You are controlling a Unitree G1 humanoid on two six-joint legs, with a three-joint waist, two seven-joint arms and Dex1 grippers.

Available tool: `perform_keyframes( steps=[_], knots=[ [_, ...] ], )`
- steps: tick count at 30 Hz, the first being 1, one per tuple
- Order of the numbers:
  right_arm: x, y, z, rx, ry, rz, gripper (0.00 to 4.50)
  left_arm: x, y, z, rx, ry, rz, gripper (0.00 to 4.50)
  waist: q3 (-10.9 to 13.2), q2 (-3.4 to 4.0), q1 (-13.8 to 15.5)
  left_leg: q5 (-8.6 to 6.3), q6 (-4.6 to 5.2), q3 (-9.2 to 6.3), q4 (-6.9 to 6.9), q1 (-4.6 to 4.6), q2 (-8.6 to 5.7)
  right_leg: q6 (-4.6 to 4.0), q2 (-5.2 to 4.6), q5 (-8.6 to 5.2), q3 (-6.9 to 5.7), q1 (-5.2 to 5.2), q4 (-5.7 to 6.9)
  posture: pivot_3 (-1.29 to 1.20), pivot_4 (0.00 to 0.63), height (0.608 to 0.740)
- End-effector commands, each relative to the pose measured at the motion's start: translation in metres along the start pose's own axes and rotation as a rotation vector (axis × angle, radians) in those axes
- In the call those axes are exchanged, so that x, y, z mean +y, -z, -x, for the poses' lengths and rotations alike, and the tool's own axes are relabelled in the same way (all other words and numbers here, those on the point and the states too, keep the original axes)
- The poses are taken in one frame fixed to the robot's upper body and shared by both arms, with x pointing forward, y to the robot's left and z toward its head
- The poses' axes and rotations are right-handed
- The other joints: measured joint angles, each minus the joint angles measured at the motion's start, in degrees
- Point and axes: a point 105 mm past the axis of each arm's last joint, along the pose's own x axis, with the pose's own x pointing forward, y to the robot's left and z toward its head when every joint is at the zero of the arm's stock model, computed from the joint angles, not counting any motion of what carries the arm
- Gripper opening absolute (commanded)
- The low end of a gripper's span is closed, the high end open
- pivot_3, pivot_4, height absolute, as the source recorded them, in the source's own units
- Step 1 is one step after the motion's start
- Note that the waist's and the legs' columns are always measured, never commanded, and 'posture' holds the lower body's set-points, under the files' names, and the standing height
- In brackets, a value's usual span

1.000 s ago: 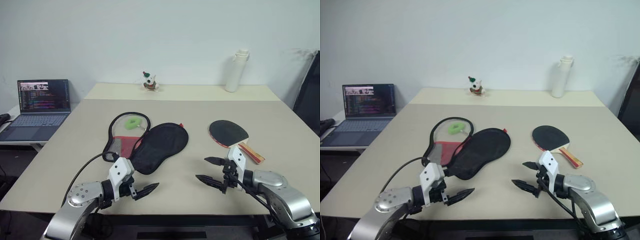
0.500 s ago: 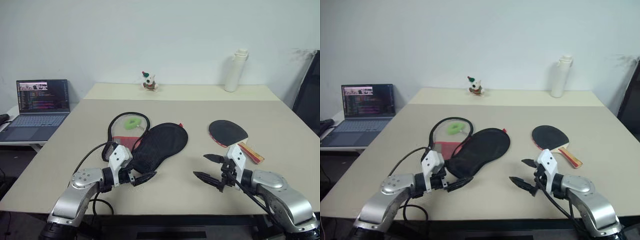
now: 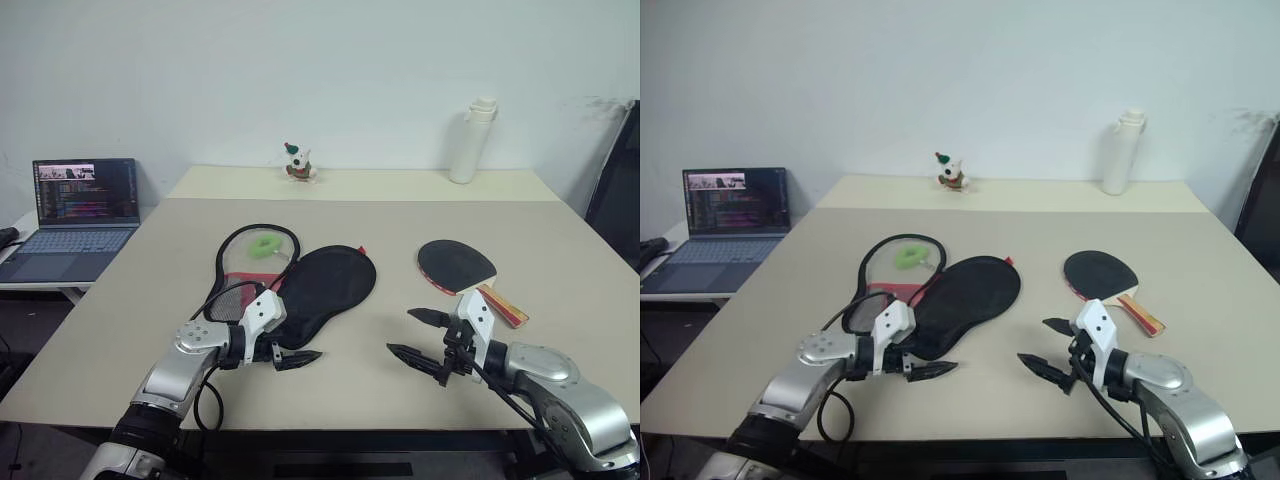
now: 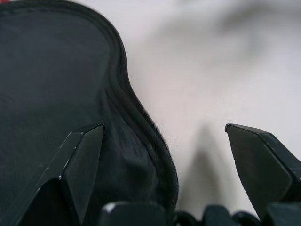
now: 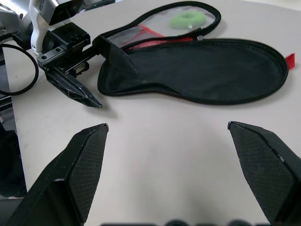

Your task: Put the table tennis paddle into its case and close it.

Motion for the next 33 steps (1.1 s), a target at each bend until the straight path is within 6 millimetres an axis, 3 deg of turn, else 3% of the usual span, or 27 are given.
perform_keyframes(
  steps=[1,4,10,15,33],
  knots=[
    [0.004,-0.016,0.003,-0.057,0.001,0.051,4.48,0.000,0.000,0.004,0.013,0.012,-0.010,4.50,0.0,0.00,0.0,0.00,0.00,-0.01,0.00,0.00,0.00,0.00,0.00,0.00,0.00,0.00,0.00,0.00,0.150,0.740],
    [0.001,-0.016,0.005,-0.059,0.017,0.048,4.50,-0.003,0.004,0.008,0.017,0.017,0.016,3.91,0.0,0.00,0.0,0.00,0.00,0.00,0.01,-0.01,-0.01,0.01,-0.02,0.00,0.00,0.00,-0.01,0.00,0.150,0.740],
    [-0.003,-0.016,0.006,-0.060,0.040,0.046,4.50,-0.005,0.013,0.017,0.042,0.011,0.061,1.79,0.0,0.01,0.0,0.00,0.00,-0.01,0.00,0.02,0.01,0.00,-0.02,0.00,0.01,0.00,0.02,0.00,0.150,0.740],
    [-0.004,-0.017,0.005,-0.062,0.045,0.047,4.50,-0.014,-0.006,0.011,-0.033,0.032,0.128,0.06,0.0,0.01,0.0,0.00,0.00,-0.01,0.00,0.00,0.00,0.00,-0.03,-0.01,0.03,0.00,0.00,0.00,0.150,0.740],
    [-0.011,-0.017,0.018,-0.050,0.114,0.059,4.50,-0.027,-0.061,-0.102,-0.144,0.060,0.140,0.02,0.0,-0.03,0.4,0.00,0.00,-0.04,0.06,-0.04,-0.10,0.04,-0.02,0.02,-0.01,0.04,0.00,0.00,0.150,0.740]
  ],
)
